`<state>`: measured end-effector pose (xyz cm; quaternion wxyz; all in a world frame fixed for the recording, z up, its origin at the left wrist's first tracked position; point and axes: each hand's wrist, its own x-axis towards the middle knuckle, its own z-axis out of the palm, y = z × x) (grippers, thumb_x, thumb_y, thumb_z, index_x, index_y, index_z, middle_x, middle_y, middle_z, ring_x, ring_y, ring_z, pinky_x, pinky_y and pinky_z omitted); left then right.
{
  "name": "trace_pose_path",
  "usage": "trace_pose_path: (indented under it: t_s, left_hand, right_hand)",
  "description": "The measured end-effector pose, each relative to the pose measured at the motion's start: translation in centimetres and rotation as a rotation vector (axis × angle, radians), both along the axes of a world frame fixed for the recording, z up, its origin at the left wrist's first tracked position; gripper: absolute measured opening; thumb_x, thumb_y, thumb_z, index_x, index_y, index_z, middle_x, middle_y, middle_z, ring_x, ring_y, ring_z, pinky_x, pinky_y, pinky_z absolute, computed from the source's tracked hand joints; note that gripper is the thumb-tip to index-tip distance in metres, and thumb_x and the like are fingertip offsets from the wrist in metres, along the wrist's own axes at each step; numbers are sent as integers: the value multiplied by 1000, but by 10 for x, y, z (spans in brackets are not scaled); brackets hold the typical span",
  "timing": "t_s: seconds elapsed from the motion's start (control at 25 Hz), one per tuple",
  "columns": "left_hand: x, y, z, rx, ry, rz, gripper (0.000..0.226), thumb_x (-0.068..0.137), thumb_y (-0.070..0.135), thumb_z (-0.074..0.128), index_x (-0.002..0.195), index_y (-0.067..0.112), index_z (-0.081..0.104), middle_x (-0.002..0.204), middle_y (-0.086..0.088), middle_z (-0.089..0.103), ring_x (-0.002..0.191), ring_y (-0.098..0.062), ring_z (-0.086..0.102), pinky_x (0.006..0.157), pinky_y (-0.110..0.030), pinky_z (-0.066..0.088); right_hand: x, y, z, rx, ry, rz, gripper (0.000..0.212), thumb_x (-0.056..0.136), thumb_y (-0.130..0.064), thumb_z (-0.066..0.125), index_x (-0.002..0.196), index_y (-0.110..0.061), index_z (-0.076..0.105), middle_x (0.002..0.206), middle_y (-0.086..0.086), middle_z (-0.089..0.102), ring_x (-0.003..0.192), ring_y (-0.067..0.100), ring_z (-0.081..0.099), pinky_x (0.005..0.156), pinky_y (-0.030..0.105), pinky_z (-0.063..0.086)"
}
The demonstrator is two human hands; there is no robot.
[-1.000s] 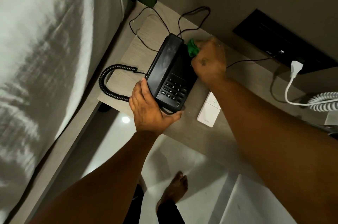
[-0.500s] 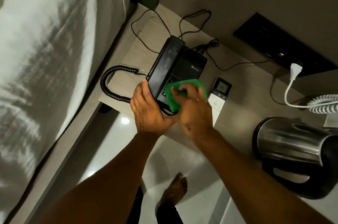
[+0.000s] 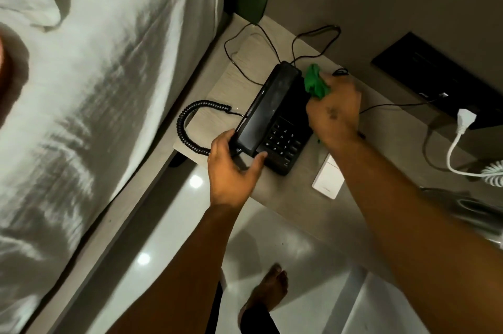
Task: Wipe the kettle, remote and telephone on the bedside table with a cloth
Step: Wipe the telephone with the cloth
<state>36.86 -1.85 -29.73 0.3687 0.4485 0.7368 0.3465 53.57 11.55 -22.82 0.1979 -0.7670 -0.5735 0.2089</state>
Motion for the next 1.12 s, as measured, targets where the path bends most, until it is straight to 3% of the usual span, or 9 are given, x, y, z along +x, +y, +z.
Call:
trace_pose_path:
  t_s: [0.08,0.16,0.24,0.32,0.4,0.64,0.76,0.92,1.12]
  left_hand:
    - [-6,2,0,21,-44,51,64,81,32,85,137,16,59,127,13,55,111,15,52,105,-10,47]
    - [-6,3,-1,11,-77,67,59,80,29,86,133,15,63,123,14,56,111,19,52,102,3,41]
    - [-4,3,0,7,-107,71,58,80,28,87,132,14,64,125,10,60,119,5,57,106,-5,45]
    - [-5,4,1,20,-129,69,57,80,28,87,130,12,65,129,3,64,125,-12,61,110,-23,51]
    - [-7,4,1,37,-107,41,55,79,30,87,127,11,67,129,-1,66,123,-16,63,108,-33,54]
    - [-8,4,1,72,-101,38,53,73,38,73,120,13,70,122,6,66,114,-16,65,102,-44,56]
    - [-6,5,0,82,-85,57,53,74,39,81,119,14,71,120,6,67,114,-16,66,101,-42,57]
    - [-6,6,2,62,-105,55,51,75,33,86,118,13,70,116,8,64,112,-18,67,100,-42,59]
    - [-10,6,1,51,-85,50,50,76,31,87,118,10,70,119,-1,68,113,-19,67,100,-41,58]
  right_hand:
    - [-11,28,9,31,-8,111,41,79,-2,59,118,-15,61,117,12,51,96,19,55,73,16,47]
    - [-25,43,10,0,29,194,45,82,-4,64,125,-13,56,127,11,44,110,22,51,86,22,45]
    - [-36,40,6,-5,-72,285,42,82,-7,65,123,-13,56,128,12,45,114,27,48,89,26,43]
    - [-42,23,2,43,-168,384,41,81,-8,63,120,-16,59,126,15,48,113,32,47,90,38,47]
    - [-45,-4,-2,47,-143,410,47,77,-7,69,122,-17,59,128,14,46,115,33,46,86,43,52]
    - [-71,-96,-14,-48,-112,549,53,81,-16,69,130,-26,53,125,3,46,120,26,40,88,39,49]
    - [-58,-67,-8,-8,-94,497,52,76,-12,70,125,-26,57,124,4,47,114,24,44,84,35,48]
    - [-36,39,-3,-74,-39,227,49,74,-9,71,120,-14,55,121,6,53,103,21,57,71,23,50]
    - [-35,30,-4,-52,-51,320,47,74,-10,72,117,-21,57,127,7,47,113,25,50,86,30,50]
